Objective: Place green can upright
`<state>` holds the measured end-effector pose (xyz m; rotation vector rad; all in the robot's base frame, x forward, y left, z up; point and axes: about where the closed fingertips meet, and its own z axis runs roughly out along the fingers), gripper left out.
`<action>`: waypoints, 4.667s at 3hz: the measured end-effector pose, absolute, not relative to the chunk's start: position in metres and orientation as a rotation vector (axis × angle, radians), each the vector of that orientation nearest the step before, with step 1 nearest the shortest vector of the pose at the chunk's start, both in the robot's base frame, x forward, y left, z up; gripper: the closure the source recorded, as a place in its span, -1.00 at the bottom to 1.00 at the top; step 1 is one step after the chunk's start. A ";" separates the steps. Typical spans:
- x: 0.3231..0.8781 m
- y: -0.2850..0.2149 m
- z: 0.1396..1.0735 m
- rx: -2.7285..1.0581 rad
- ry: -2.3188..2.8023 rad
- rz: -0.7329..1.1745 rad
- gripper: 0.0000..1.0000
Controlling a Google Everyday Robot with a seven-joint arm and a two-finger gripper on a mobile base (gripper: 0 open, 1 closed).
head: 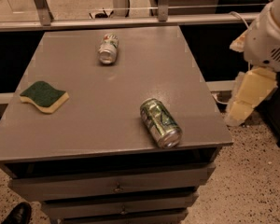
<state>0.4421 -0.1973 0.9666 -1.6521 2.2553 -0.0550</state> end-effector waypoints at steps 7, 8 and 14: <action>0.494 -0.053 0.840 -0.718 2.805 0.029 -0.15; 0.500 -0.050 0.845 -0.706 2.796 0.012 0.31; 0.604 -0.062 0.953 -0.607 1.644 0.944 1.00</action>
Offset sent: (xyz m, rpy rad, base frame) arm 0.0339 0.1212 -0.0632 0.2598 0.1388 -0.4118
